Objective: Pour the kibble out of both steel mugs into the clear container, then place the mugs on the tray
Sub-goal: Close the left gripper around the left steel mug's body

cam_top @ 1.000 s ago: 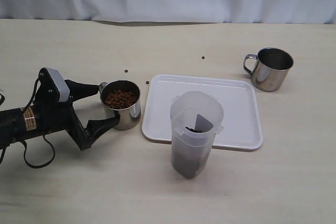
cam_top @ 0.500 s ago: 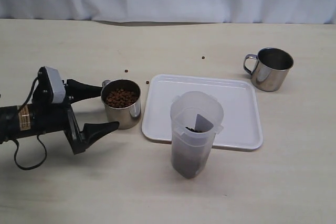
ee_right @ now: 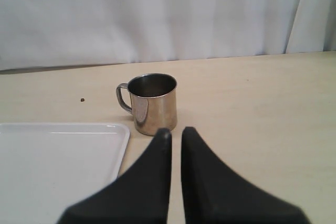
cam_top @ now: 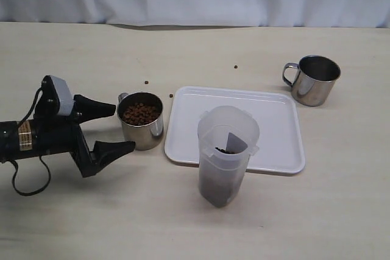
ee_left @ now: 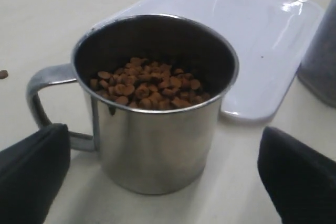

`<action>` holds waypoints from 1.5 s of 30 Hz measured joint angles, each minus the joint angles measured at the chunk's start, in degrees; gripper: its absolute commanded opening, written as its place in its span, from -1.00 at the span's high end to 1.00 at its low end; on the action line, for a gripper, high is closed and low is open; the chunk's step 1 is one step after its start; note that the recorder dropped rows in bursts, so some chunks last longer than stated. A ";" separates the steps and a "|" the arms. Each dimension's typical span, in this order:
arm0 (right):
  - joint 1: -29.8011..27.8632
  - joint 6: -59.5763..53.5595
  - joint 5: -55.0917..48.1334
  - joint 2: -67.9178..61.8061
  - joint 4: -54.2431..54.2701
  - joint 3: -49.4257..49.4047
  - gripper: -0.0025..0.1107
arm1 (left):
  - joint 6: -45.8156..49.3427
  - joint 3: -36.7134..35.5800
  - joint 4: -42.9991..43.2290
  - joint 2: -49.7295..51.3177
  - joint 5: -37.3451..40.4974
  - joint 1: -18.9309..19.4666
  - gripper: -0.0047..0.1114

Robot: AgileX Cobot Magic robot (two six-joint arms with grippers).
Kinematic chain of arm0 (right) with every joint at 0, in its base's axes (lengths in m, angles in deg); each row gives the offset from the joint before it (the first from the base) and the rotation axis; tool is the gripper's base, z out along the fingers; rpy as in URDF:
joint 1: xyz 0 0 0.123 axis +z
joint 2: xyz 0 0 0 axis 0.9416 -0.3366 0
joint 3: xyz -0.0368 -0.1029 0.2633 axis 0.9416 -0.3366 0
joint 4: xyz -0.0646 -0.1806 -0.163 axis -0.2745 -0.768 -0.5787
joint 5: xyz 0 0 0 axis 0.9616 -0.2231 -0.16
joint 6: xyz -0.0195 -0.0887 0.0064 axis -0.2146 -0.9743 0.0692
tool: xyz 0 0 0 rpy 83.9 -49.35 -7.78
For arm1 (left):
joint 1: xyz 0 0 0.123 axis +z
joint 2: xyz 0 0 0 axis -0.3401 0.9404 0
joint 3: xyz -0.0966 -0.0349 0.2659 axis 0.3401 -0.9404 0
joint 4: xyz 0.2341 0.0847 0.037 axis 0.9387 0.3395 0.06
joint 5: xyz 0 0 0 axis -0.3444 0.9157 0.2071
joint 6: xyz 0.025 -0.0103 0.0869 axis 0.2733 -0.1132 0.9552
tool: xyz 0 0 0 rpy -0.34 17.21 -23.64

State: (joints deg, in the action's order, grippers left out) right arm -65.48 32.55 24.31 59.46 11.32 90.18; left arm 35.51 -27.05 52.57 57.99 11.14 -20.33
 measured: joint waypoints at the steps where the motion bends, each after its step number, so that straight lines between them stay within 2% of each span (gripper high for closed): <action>1: 0.00 0.00 0.00 0.00 0.00 0.00 0.86 | 1.05 0.00 -1.33 0.12 0.31 -0.87 -0.80; 8: 0.00 0.00 0.00 0.00 0.00 0.00 0.86 | 6.92 0.03 -7.31 0.21 -0.86 -4.94 -0.80; 16: 0.00 0.00 0.00 0.00 0.00 0.00 0.86 | 8.42 0.03 -12.59 0.78 -1.26 -5.48 -0.80; 26: 0.00 0.00 0.00 0.00 0.00 0.00 0.86 | 8.42 5.03 -8.96 7.13 -2.79 -5.48 -0.80; 36: 0.00 0.00 0.00 0.00 0.00 0.00 0.86 | 8.42 10.37 -7.82 11.12 -3.40 -7.56 -0.80; 45: 0.00 0.00 0.00 0.00 0.00 0.00 0.86 | 8.42 11.49 -7.82 12.54 -4.62 -8.86 -0.80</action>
State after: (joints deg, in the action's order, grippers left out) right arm -65.48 32.55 24.31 59.46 11.32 90.18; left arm 43.93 -15.57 44.76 70.52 6.51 -29.19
